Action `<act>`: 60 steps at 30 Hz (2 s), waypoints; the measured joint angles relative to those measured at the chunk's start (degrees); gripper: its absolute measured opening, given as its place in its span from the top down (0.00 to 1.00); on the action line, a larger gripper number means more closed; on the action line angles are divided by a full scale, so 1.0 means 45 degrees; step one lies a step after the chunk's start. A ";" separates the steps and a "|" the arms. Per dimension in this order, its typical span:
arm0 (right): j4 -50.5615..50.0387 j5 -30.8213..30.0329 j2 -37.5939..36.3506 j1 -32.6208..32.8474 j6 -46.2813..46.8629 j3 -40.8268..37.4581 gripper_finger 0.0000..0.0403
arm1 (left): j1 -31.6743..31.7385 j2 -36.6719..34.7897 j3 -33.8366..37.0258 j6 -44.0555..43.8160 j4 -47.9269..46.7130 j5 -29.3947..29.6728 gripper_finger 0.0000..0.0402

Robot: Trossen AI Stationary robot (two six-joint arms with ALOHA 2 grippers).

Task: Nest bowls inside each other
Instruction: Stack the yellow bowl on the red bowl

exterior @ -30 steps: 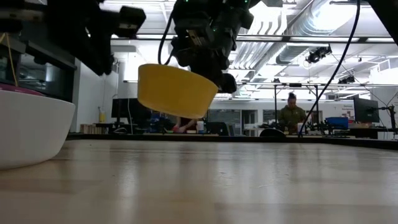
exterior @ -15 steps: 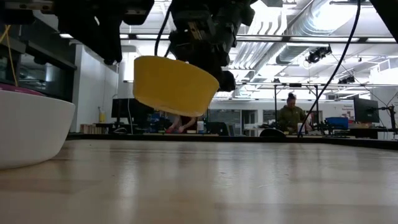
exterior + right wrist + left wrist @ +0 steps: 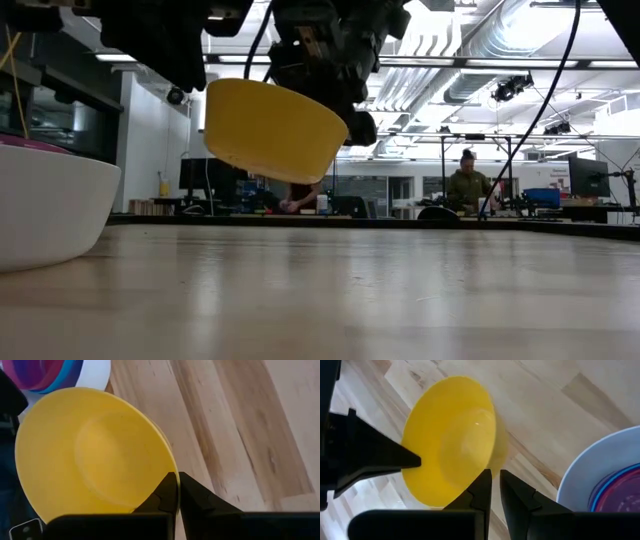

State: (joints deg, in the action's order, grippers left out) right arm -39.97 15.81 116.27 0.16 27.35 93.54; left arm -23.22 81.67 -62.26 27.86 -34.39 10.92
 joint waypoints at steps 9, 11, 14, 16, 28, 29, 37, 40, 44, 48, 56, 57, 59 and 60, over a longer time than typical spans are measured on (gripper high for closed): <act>0.0136 0.0156 0.0000 -0.0005 0.0005 0.0000 0.99 | -0.0001 0.0000 0.0000 -0.0263 0.0057 0.0003 0.91; 0.0131 0.0156 0.0000 -0.0005 0.0005 0.0000 0.99 | -0.0006 0.0000 0.0000 -0.0287 0.0216 0.0191 0.91; 0.0126 0.0177 0.0000 -0.0010 0.0003 -0.0005 0.99 | -0.0015 0.0000 0.0000 -0.0335 0.0248 0.0475 0.91; 0.0121 0.0180 0.0000 -0.0010 0.0005 -0.0005 0.99 | -0.0015 0.0000 0.0000 -0.0475 0.0183 0.0539 0.91; 0.0126 0.0277 0.0000 -0.0010 0.0005 -0.0010 0.99 | -0.0010 0.0000 0.0000 -0.0510 0.0085 0.0361 0.90; 0.0126 0.0277 0.0000 -0.0010 0.0005 -0.0010 0.99 | -0.0012 0.0000 0.0000 -0.0488 0.0070 0.0354 0.88; 0.0143 0.0303 0.0000 -0.0010 0.0005 -0.0010 0.99 | -0.0012 0.0000 0.0000 -0.0284 0.0002 0.0330 0.70; 0.0151 0.0287 0.0000 -0.0010 0.0005 -0.0010 0.99 | -0.0010 0.0000 0.0000 -0.0248 0.0003 0.0334 0.69; 0.0103 0.0250 0.0000 -0.0010 0.0005 -0.0010 0.99 | -0.0034 0.0000 -0.0268 -0.0239 -0.0094 0.0349 0.68; 0.0024 0.0238 0.0000 -0.0010 0.0120 -0.0010 0.99 | -0.0116 -0.0005 -0.0558 0.0026 -0.0092 0.0333 0.68; -0.0029 0.0258 0.0000 -0.0039 0.0243 -0.0010 0.99 | -0.0098 0.0233 -0.0568 0.1053 -0.0463 -0.0597 0.68; -0.0033 0.0258 0.0000 -0.0039 0.0243 -0.0010 0.99 | -0.0098 0.0244 -0.0568 0.1121 -0.0486 -0.0636 0.68; -0.0031 0.0272 0.0000 -0.0039 0.0243 -0.0010 0.99 | -0.0035 0.0352 -0.0593 0.1144 -0.0413 -0.0640 0.68; -0.0032 0.0281 0.0000 -0.0036 0.0244 -0.0010 0.99 | 0.0038 0.0385 -0.0585 0.1176 -0.0542 -0.0637 0.68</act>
State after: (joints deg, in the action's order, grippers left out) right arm -40.11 17.08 116.27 0.00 28.45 93.49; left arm -23.05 83.40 -64.89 33.15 -36.83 8.05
